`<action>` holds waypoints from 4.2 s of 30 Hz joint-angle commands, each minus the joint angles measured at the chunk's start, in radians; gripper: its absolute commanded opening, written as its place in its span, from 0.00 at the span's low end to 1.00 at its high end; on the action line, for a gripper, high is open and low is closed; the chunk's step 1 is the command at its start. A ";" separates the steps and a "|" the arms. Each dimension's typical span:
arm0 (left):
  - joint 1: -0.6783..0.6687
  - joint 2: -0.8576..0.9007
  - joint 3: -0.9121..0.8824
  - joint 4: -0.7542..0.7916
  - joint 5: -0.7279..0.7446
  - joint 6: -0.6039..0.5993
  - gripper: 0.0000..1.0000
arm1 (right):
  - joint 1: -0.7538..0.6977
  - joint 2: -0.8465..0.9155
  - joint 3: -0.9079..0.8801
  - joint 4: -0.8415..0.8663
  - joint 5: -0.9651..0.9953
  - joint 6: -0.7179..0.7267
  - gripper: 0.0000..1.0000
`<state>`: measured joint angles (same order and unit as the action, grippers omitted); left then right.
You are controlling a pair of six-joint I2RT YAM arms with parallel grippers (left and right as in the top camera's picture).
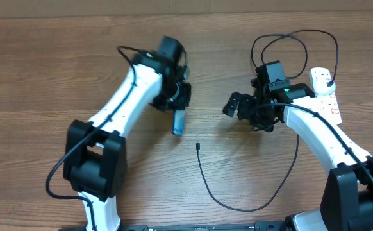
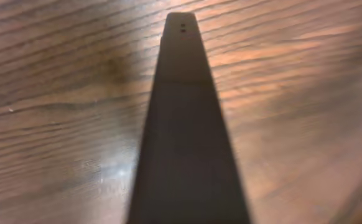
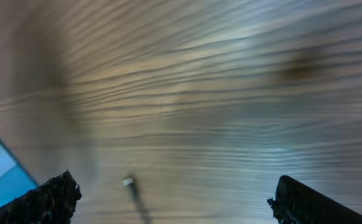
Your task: Plug charger to phone and switch on socket
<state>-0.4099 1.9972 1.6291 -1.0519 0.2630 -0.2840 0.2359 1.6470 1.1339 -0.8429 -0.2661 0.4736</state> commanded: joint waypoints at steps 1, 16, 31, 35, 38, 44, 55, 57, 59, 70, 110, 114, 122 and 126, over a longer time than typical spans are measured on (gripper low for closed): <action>-0.055 -0.023 -0.074 0.069 -0.186 -0.113 0.04 | -0.002 0.003 -0.002 -0.005 0.127 -0.010 1.00; -0.121 -0.023 -0.201 0.157 -0.274 -0.151 0.09 | -0.002 0.003 -0.002 0.000 0.116 -0.007 1.00; -0.121 -0.023 -0.240 0.163 -0.274 -0.150 0.17 | -0.002 0.003 -0.002 0.000 0.116 -0.007 1.00; -0.121 -0.023 -0.240 0.158 -0.273 -0.151 0.14 | -0.002 0.003 -0.002 0.000 0.116 -0.007 1.00; -0.121 -0.023 -0.240 0.156 -0.271 -0.150 0.12 | -0.002 0.003 -0.002 0.000 0.116 -0.007 1.00; -0.121 -0.023 -0.240 0.164 -0.271 -0.151 0.04 | -0.002 0.003 -0.002 0.000 0.116 -0.007 1.00; -0.121 -0.023 -0.240 0.163 -0.263 -0.151 0.04 | -0.002 0.003 -0.002 0.000 0.116 -0.007 1.00; -0.121 -0.023 -0.240 0.163 -0.250 -0.150 0.04 | -0.002 0.003 -0.002 0.000 0.116 -0.007 1.00; -0.119 -0.025 -0.238 0.159 -0.244 -0.149 0.04 | -0.002 0.003 -0.002 0.000 0.116 -0.007 1.00; 0.046 -0.234 -0.225 0.220 0.300 -0.150 0.04 | -0.002 0.003 -0.002 0.000 0.116 -0.007 1.00; 0.353 -0.283 -0.227 0.130 0.624 -0.027 0.04 | 0.414 0.003 -0.200 0.113 0.088 -0.119 0.40; 0.353 -0.283 -0.227 0.128 0.620 -0.027 0.04 | 0.454 0.003 -0.220 0.113 0.165 -0.100 0.33; 0.352 -0.283 -0.228 0.097 0.616 -0.003 0.04 | 0.459 0.003 -0.226 0.125 0.164 -0.100 0.25; 0.352 -0.283 -0.228 0.068 0.616 0.000 0.04 | 0.459 0.003 -0.226 0.132 0.165 -0.100 0.21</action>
<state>-0.0570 1.7245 1.3937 -0.9730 0.8577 -0.2993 0.6899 1.6474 0.9161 -0.7181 -0.1184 0.3687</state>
